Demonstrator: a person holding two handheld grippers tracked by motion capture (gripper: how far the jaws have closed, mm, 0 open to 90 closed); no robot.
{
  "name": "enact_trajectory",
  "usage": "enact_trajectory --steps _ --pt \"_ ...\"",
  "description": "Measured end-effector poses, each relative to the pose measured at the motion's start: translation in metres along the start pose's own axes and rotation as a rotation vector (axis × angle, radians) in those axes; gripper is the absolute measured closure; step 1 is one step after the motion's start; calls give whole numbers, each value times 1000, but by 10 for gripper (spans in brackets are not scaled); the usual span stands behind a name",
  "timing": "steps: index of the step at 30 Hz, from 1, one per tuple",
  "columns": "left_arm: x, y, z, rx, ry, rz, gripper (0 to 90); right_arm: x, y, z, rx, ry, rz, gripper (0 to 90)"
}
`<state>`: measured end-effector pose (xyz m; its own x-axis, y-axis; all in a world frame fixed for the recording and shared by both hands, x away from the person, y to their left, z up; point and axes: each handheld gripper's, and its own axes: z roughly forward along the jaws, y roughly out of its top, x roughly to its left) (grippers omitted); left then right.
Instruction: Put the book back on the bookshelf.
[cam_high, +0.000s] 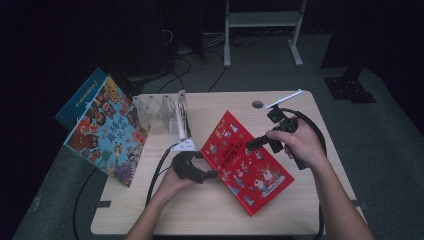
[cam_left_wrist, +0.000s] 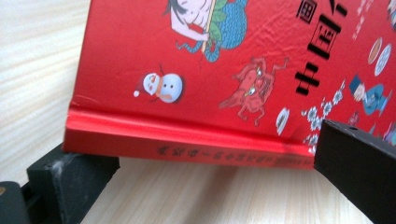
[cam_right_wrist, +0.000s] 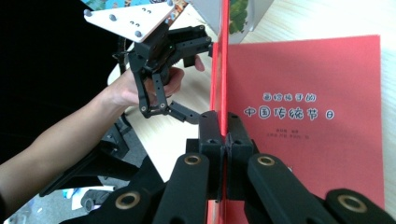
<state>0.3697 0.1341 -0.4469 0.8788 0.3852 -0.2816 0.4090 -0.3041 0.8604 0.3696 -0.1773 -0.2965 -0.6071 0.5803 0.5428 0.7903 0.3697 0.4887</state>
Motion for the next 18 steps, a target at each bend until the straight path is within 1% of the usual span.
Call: enact_trajectory --steps 2,4,7,10,13,17,18 --pt "0 3 -4 -21 -7 -6 0 0 -1 -1 -2 4 -5 878" --pt "0 7 -8 -27 -7 -2 0 0 -3 -2 -9 12 -11 879" --pt "-1 12 -12 -35 -10 9 0 2 -5 -4 -16 17 -32 879" --pt "-1 16 -15 -39 -9 11 0 3 -8 -5 -23 17 -60 879" --pt "-1 21 -20 -54 -13 15 0 3 -10 -5 -34 22 -86 878" --pt "-1 28 -24 -69 -6 16 0 3 -12 -5 -45 31 -108 878" --pt "-1 30 -26 -65 -6 21 0 4 -13 -5 -48 36 -110 878"
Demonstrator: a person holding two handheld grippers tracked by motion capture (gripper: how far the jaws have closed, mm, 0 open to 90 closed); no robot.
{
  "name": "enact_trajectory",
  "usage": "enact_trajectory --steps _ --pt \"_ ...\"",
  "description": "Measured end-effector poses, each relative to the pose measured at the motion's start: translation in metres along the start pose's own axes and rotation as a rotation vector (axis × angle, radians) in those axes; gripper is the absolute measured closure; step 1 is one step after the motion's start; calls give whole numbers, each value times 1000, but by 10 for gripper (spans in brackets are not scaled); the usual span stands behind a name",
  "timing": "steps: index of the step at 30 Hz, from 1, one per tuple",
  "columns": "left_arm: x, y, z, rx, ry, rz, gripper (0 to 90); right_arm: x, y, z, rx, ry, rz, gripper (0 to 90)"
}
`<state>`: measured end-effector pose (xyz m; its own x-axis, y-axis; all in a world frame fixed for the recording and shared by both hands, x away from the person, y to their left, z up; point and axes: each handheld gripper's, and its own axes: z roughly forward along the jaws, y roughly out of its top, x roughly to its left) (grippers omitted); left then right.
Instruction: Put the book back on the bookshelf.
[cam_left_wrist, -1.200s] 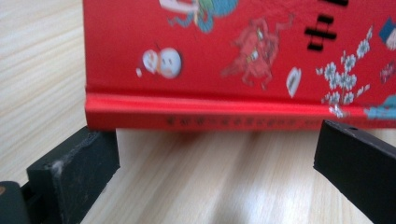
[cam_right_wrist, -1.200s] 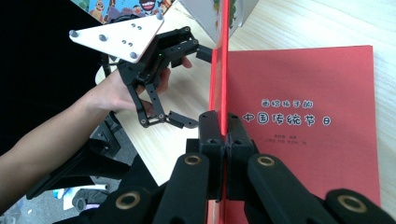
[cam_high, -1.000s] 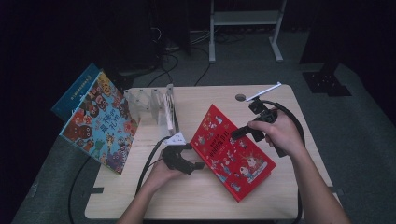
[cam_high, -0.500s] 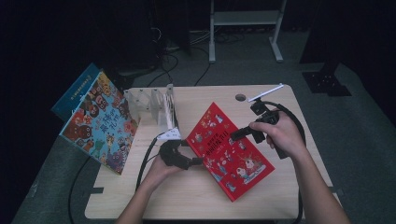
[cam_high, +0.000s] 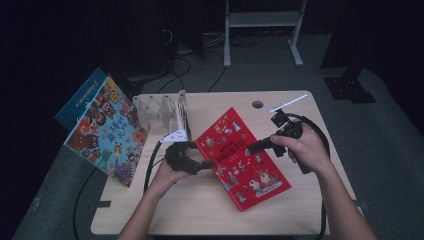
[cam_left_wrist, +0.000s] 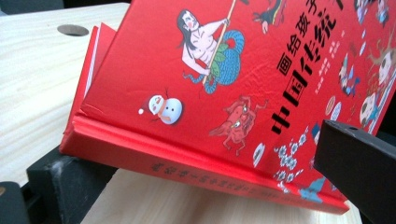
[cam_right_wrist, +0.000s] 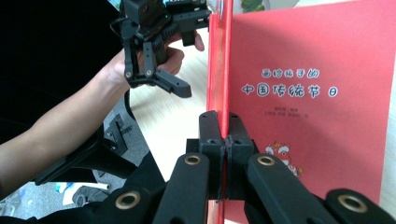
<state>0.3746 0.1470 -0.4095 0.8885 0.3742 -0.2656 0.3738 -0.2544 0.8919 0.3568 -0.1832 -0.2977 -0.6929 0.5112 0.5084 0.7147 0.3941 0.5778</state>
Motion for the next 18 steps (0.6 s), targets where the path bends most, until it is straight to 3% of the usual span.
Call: enact_trajectory --steps 18 --pt "-5 28 -17 -45 11 36 0 -3 -15 8 -12 43 -86 878"
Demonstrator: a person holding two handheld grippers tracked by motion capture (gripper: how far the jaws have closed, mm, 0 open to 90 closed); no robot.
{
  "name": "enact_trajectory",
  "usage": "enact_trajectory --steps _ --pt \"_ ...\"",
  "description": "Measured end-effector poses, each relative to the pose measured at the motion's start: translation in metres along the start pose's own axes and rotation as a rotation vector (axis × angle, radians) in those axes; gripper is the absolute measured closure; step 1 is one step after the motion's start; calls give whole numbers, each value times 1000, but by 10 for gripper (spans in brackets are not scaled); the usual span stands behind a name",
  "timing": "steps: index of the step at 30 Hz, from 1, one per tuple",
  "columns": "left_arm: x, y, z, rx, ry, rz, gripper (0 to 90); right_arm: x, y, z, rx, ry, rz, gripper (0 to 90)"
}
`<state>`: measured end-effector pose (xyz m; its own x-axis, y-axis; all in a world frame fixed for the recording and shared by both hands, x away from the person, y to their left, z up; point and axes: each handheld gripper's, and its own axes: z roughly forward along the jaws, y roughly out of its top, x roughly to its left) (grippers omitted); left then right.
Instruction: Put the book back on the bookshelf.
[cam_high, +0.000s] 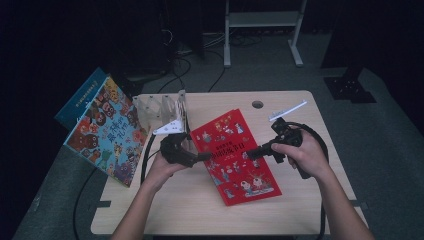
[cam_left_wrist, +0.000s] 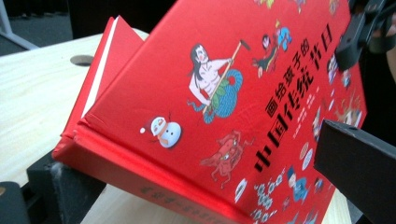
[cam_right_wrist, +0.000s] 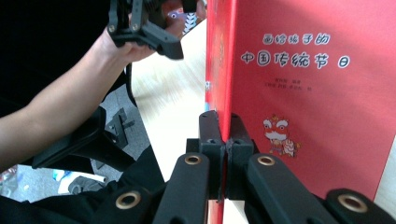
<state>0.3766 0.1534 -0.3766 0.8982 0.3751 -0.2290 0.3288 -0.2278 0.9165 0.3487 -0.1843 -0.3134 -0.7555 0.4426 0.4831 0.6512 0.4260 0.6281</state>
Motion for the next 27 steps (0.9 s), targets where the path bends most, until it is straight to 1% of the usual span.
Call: enact_trajectory --steps 1,3,4,8,15,18,20,23,27 --pt "0 2 -1 -1 -1 3 0 0 -1 1 -2 -3 -12 878" --pt "-1 5 -3 -4 1 15 0 1 -3 2 -5 -3 -18 878" --pt "-2 7 -3 -7 0 14 0 1 -4 3 -4 -2 -21 879" --pt "-4 13 -6 -8 -4 33 0 1 -9 5 -5 -1 -48 878" --pt "-11 29 -11 -20 -6 66 0 0 -15 9 -18 13 -74 878" --pt "-14 32 -12 -25 -4 81 0 0 -17 13 -21 23 -82 877" --pt "-14 34 -15 -44 -15 76 5 -1 -18 14 -35 29 -85 877" --pt "-16 36 -19 -63 -14 93 33 -1 -21 15 -57 32 -91 875" --pt "-18 39 -23 -82 -13 103 81 -3 -24 16 -86 37 -106 874"
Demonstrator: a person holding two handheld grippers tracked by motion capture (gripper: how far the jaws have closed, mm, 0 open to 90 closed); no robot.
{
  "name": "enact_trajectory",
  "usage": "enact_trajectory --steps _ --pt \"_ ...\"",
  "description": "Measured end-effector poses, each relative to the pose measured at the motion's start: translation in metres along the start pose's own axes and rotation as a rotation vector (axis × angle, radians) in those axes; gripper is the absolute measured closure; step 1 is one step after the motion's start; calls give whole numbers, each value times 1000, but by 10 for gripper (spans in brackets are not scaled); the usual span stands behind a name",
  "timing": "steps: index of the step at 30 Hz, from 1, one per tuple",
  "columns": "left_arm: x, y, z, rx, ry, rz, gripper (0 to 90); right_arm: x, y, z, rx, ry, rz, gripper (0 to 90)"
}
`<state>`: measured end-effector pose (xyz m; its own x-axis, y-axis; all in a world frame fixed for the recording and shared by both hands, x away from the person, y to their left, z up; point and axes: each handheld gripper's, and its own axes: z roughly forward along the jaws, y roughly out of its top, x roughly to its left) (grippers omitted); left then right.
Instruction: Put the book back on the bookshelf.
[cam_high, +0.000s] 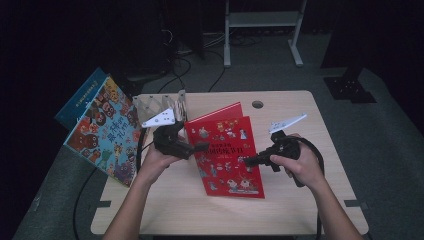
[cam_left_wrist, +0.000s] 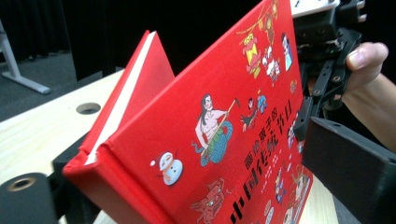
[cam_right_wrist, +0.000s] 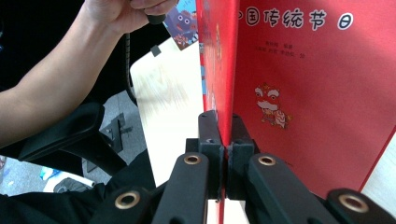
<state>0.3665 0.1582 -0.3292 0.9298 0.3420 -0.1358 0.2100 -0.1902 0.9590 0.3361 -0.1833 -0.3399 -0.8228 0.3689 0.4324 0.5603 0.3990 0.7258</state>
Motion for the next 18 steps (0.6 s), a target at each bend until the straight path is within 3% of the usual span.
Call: enact_trajectory --steps 6,18 --pt "-2 4 -6 -23 -14 24 148 -2 -5 1 -31 19 -18 871" --pt "-4 7 -17 -91 -66 54 402 -6 -20 3 -107 75 -39 864"
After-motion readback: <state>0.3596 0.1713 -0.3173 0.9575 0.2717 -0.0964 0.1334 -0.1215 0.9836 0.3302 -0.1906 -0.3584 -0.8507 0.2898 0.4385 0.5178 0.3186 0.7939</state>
